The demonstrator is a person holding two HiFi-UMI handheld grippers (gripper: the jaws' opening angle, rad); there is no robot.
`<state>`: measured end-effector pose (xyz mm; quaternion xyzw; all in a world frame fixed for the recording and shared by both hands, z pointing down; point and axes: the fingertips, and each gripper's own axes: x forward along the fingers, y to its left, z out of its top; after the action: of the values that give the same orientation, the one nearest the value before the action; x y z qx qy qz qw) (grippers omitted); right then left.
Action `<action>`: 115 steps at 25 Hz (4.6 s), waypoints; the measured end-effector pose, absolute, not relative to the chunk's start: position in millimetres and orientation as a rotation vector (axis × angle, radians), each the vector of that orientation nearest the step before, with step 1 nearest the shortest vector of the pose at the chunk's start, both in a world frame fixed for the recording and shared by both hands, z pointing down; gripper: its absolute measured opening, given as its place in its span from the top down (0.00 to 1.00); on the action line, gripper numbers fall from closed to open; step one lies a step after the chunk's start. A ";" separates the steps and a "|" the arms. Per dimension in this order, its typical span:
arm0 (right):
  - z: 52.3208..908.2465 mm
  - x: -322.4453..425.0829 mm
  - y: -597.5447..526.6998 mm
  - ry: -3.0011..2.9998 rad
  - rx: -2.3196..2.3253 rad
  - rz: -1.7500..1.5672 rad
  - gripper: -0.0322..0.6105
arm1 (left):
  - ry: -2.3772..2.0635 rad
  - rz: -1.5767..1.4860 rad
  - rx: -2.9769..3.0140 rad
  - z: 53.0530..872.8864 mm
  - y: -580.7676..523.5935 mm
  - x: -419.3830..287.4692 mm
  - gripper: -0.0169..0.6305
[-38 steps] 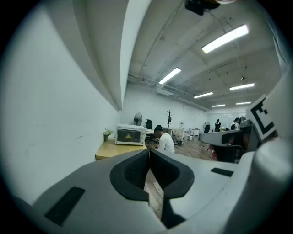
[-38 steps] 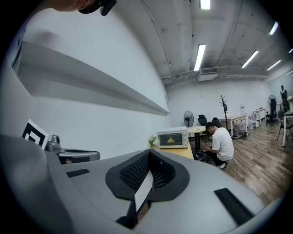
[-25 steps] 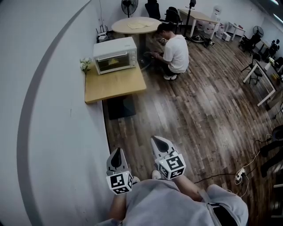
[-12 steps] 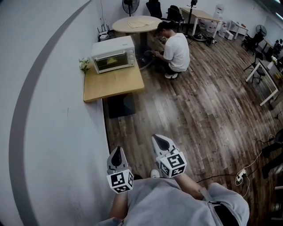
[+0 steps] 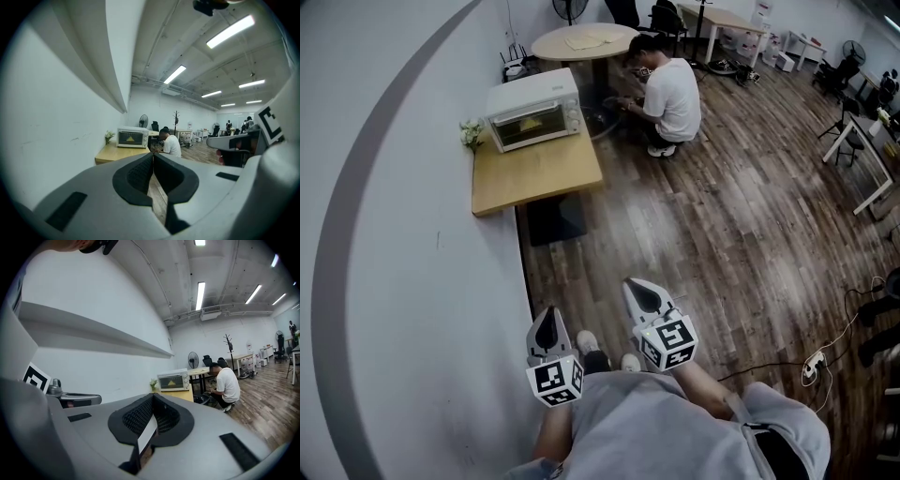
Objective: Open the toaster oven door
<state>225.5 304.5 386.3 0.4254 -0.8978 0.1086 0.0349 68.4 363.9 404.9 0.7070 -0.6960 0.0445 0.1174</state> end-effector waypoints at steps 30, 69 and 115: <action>382.5 77.3 152.8 -2.690 1.390 0.319 0.95 | -1.924 0.087 2.160 410.8 193.5 -76.1 0.97; 406.9 -8.2 -113.3 -2.685 1.250 0.248 0.95 | -2.000 0.084 2.162 414.8 -55.6 -144.5 0.97; 496.5 -79.8 -398.6 -2.134 0.297 -0.286 0.85 | -1.407 1.467 2.359 492.7 -371.8 -191.3 0.79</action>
<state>-79.8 -398.6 496.5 0.1211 -0.8691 -0.1164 0.4653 -191.3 -371.8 492.7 0.7575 -0.4517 0.4711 0.0136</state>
